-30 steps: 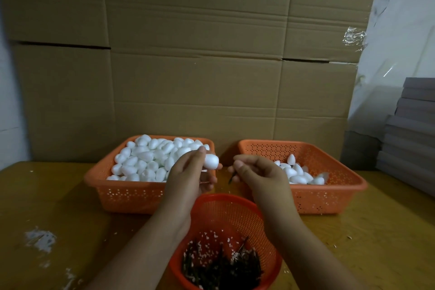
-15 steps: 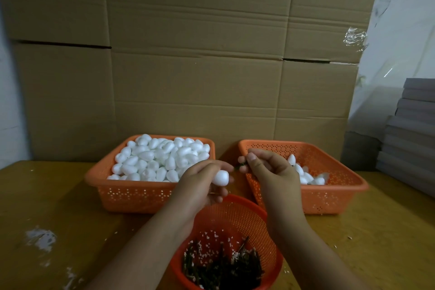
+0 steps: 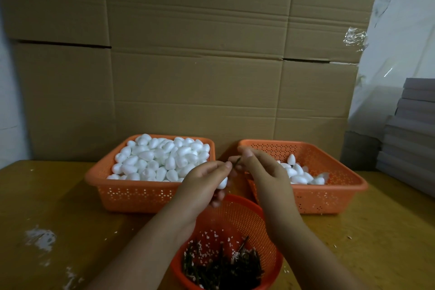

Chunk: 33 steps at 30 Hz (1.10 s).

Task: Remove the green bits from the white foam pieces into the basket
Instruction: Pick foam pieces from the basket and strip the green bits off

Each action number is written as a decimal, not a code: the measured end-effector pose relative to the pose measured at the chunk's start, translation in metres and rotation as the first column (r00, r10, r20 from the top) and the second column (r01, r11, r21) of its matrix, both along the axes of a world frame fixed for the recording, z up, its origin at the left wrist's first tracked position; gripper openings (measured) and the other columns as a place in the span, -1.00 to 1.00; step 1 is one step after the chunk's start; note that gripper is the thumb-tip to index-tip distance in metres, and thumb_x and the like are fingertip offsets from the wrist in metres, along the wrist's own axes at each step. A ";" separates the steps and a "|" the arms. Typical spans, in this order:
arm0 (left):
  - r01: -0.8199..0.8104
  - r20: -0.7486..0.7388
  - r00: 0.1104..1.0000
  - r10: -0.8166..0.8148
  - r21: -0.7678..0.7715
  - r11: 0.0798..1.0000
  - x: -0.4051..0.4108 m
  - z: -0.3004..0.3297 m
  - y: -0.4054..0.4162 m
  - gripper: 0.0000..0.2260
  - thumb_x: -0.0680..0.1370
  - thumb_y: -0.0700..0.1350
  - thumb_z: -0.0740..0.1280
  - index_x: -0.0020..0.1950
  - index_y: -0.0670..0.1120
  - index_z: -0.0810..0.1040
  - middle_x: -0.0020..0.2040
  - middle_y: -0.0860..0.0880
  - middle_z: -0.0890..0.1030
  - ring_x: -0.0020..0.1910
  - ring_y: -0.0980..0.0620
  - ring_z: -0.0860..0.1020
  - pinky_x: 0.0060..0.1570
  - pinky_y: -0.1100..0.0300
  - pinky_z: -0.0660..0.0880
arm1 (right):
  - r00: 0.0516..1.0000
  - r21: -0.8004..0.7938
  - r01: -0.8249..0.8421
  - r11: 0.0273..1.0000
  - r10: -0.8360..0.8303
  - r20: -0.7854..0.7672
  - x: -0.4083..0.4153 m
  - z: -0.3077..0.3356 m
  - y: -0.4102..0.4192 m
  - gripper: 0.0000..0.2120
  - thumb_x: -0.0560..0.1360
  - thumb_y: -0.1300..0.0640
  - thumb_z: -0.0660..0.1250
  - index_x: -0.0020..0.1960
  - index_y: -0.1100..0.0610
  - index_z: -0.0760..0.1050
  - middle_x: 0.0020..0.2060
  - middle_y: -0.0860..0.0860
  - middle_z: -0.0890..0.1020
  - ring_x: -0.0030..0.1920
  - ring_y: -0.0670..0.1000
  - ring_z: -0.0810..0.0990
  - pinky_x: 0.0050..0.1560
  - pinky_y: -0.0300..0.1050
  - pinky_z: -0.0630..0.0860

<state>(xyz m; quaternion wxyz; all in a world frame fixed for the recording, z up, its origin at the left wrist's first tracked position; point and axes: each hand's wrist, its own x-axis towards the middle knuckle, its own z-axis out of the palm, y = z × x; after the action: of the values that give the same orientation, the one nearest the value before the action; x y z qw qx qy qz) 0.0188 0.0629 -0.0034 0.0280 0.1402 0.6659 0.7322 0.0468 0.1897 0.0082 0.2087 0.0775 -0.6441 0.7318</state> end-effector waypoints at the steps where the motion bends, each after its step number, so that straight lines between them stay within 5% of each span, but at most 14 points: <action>1: 0.007 0.028 1.000 -0.007 0.033 0.999 0.000 0.000 0.000 -0.74 0.59 0.00 0.32 -0.28 0.09 0.66 -0.36 0.04 0.50 -0.49 0.15 0.40 -0.53 0.31 0.30 | 0.999 0.005 -0.041 0.999 0.041 0.025 0.000 0.001 -0.001 -0.81 0.59 0.17 0.27 -0.03 0.06 0.67 -0.16 0.07 0.72 -0.17 -0.11 0.68 -0.20 -0.34 0.56; 6: 0.058 0.114 0.991 -0.071 0.113 0.992 -0.002 0.001 0.000 -0.81 0.59 0.02 0.31 -0.08 -0.05 0.63 -0.33 0.03 0.53 -0.48 0.13 0.40 -0.52 0.30 0.30 | 0.992 0.042 -0.125 0.991 0.124 0.014 0.000 -0.002 -0.003 -0.76 0.57 0.24 0.29 -0.10 0.04 0.71 -0.26 0.09 0.69 -0.17 0.00 0.66 -0.04 -0.13 0.60; 9: 0.043 0.157 0.985 -0.066 0.147 0.988 -0.001 0.005 0.002 -0.76 0.60 0.06 0.29 -0.13 -0.07 0.58 -0.35 0.02 0.52 -0.50 0.13 0.39 -0.53 0.29 0.30 | 0.997 0.020 -0.031 0.999 0.032 -0.065 -0.001 -0.002 -0.001 -0.80 0.57 0.24 0.29 -0.10 0.11 0.68 -0.21 0.05 0.71 -0.14 -0.02 0.67 -0.05 -0.17 0.59; 13: -0.020 0.233 0.972 -0.037 0.235 0.972 0.000 0.009 0.000 -0.69 0.62 0.13 0.21 -0.14 -0.07 0.51 -0.40 0.04 0.50 -0.53 0.14 0.37 -0.54 0.30 0.31 | 0.977 0.107 0.093 0.990 -0.070 -0.202 0.001 0.001 0.001 -0.74 0.57 0.26 0.30 -0.12 -0.05 0.64 -0.23 -0.05 0.71 -0.16 -0.18 0.66 -0.13 -0.38 0.52; 17: -0.074 0.274 0.962 -0.023 0.339 0.938 -0.003 0.010 -0.004 -0.67 0.65 0.10 0.14 -0.18 -0.07 0.46 -0.43 0.03 0.49 -0.56 0.14 0.36 -0.58 0.31 0.30 | 0.981 0.171 0.094 0.981 -0.062 -0.184 -0.003 -0.006 -0.002 -0.82 0.51 0.26 0.38 0.02 0.01 0.55 -0.31 -0.01 0.63 -0.25 -0.13 0.58 -0.20 -0.32 0.49; 21: -0.054 0.250 0.968 -0.033 0.332 0.942 -0.004 0.010 -0.006 -0.84 0.56 -0.07 0.15 -0.17 -0.07 0.44 -0.37 0.02 0.49 -0.51 0.12 0.37 -0.55 0.28 0.31 | 0.982 0.247 0.065 0.967 -0.018 -0.189 -0.004 -0.008 -0.003 -0.92 0.49 0.29 0.41 -0.11 0.13 0.58 -0.36 -0.13 0.62 -0.30 -0.22 0.55 -0.25 -0.37 0.45; 25: -0.048 0.229 0.973 -0.028 0.322 0.946 -0.002 0.009 -0.006 -0.88 0.54 -0.14 0.14 -0.11 -0.07 0.46 -0.35 0.01 0.54 -0.48 0.12 0.40 -0.50 0.27 0.31 | 0.983 0.282 0.063 0.957 -0.012 -0.181 -0.003 -0.006 -0.002 -0.76 0.54 0.31 0.33 -0.10 0.00 0.65 -0.22 -0.14 0.70 -0.17 -0.22 0.63 -0.15 -0.40 0.50; 33: -0.069 0.120 0.992 0.031 0.320 0.945 -0.005 0.001 -0.005 -0.84 0.60 0.00 0.30 0.03 -0.06 0.59 -0.18 0.00 0.66 -0.30 0.12 0.61 -0.38 0.27 0.46 | 0.985 0.247 0.104 0.963 -0.064 -0.163 -0.006 -0.009 -0.001 -0.84 0.53 0.33 0.32 -0.02 0.10 0.58 -0.30 -0.07 0.68 -0.21 -0.15 0.63 -0.16 -0.32 0.51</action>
<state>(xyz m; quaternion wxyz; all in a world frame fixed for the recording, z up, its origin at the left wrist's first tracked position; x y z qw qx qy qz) 0.0138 0.0577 -0.0020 0.0237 0.0842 0.5375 0.8387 0.0405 0.1887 -0.0007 0.2769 0.1322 -0.7176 0.6253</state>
